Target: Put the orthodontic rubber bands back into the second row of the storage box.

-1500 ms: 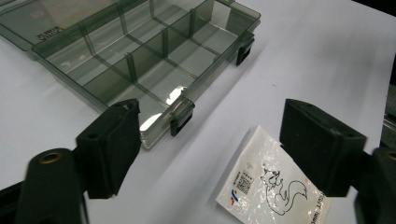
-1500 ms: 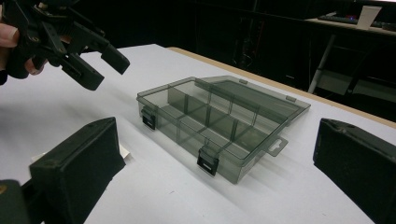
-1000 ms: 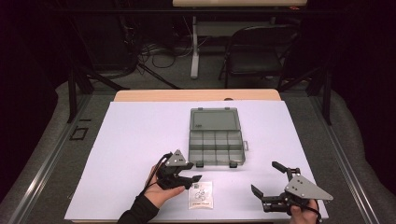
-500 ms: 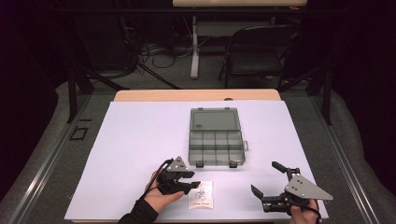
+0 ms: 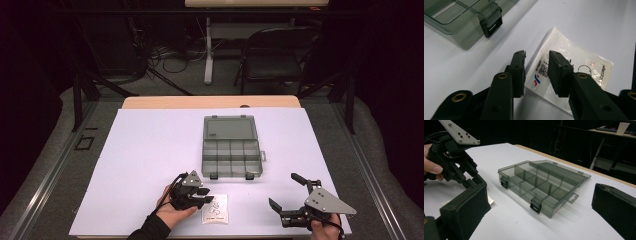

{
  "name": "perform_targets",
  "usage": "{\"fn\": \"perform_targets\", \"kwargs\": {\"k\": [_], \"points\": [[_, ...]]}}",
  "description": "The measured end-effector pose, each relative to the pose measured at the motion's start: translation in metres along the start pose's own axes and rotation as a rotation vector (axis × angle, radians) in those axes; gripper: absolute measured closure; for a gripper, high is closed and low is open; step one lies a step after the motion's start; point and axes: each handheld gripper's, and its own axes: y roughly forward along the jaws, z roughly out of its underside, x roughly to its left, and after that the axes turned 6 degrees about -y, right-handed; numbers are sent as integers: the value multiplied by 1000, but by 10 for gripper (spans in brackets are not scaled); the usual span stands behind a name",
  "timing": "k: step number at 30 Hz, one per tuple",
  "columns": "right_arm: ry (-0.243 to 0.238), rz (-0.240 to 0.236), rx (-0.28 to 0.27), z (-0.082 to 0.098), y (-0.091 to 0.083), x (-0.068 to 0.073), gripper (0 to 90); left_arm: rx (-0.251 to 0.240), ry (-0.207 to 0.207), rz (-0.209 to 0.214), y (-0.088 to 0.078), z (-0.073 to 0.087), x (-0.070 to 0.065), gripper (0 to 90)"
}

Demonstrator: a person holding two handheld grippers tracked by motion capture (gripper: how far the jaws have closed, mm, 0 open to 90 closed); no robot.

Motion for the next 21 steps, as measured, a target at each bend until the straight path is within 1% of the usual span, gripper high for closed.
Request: {"fn": "perform_targets", "kwargs": {"k": [3,8,11,18,21], "points": [[-1,1,0,0,0,0,3,4,6,1,0,0,1,715],[-3,-1,4,0,0,0,3,17,19,-14,0,0,0,763],[-1,3,-4,0,1,0,3,21,30,-17,1,1,-2,796],[-2,2,3,0,0,0,3,34,59,-4,1,1,-2,864],[-2,2,3,0,1,0,3,36,65,7,1,1,-2,871]]}}
